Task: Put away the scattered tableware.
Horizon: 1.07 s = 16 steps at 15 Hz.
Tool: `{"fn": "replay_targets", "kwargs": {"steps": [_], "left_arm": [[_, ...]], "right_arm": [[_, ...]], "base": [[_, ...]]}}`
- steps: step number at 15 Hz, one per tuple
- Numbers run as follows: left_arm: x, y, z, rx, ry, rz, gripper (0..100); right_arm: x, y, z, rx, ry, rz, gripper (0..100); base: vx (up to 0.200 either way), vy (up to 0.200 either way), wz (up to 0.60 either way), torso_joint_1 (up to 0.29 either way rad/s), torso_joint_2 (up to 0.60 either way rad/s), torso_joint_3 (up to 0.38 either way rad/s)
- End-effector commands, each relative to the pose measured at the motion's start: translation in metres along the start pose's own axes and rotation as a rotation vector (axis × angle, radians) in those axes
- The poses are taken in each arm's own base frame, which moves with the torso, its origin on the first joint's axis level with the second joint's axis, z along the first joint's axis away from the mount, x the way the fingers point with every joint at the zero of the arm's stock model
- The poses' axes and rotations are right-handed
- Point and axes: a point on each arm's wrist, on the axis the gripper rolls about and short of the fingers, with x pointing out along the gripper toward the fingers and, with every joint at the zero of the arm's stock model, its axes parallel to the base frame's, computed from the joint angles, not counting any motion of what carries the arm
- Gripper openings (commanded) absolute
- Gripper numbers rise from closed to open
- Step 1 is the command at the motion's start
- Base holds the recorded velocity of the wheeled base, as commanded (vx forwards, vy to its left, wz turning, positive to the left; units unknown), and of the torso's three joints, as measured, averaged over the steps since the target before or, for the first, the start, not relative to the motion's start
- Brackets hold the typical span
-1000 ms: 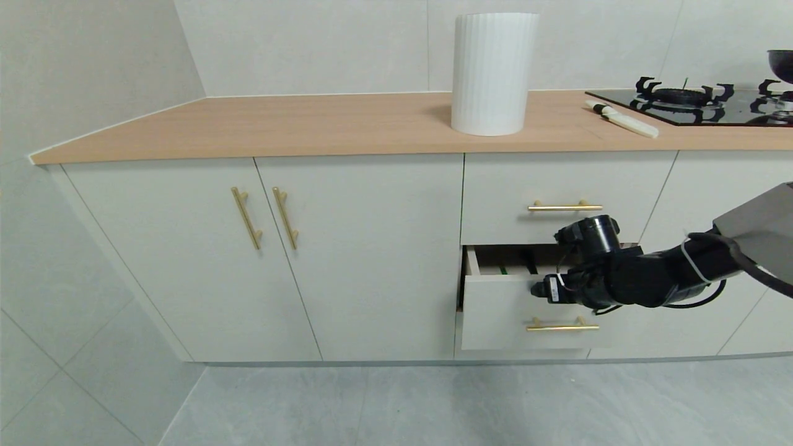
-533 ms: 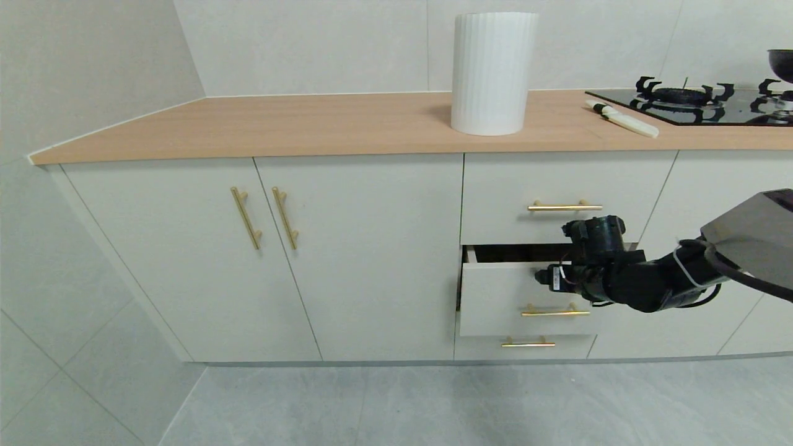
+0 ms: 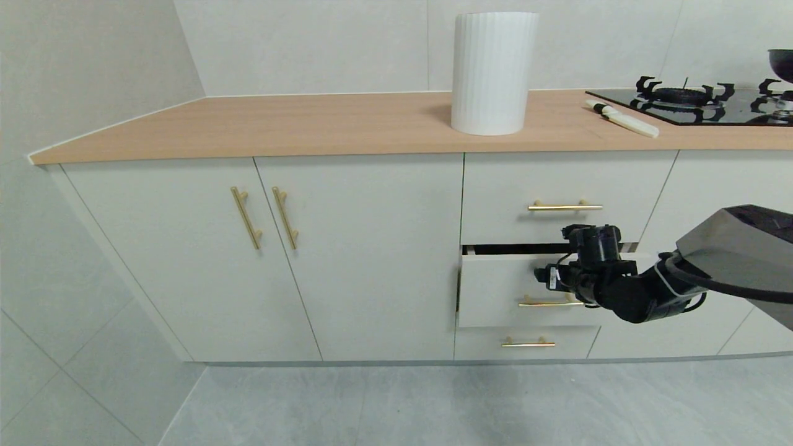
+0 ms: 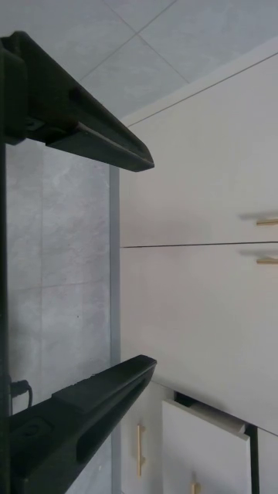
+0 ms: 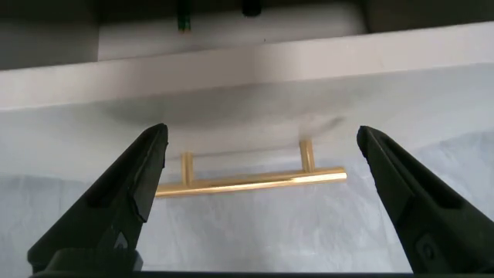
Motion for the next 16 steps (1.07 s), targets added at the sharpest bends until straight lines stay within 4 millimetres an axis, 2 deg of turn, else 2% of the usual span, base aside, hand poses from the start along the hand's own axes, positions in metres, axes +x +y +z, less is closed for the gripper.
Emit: {"fn": "replay_targets", "kwargs": {"steps": [1,7,16], "left_arm": [[0.000,0.000,0.000,0.000,0.001,0.001,100],[0.000,0.000,0.000,0.000,0.001,0.001,100],[0.000,0.000,0.000,0.000,0.001,0.001,100]], "right_arm": [[0.008,-0.003,-0.009,-0.001,0.014,-0.010,100],[0.028,-0.004,-0.009,0.034,-0.081,-0.037,100],[0.038,-0.003,-0.005,0.080,-0.111,-0.045,100]], "base": [[0.000,0.000,0.00,0.000,0.00,0.000],[0.000,0.000,0.00,0.000,0.00,0.000],[0.000,0.000,0.00,0.000,0.00,0.000]]}}
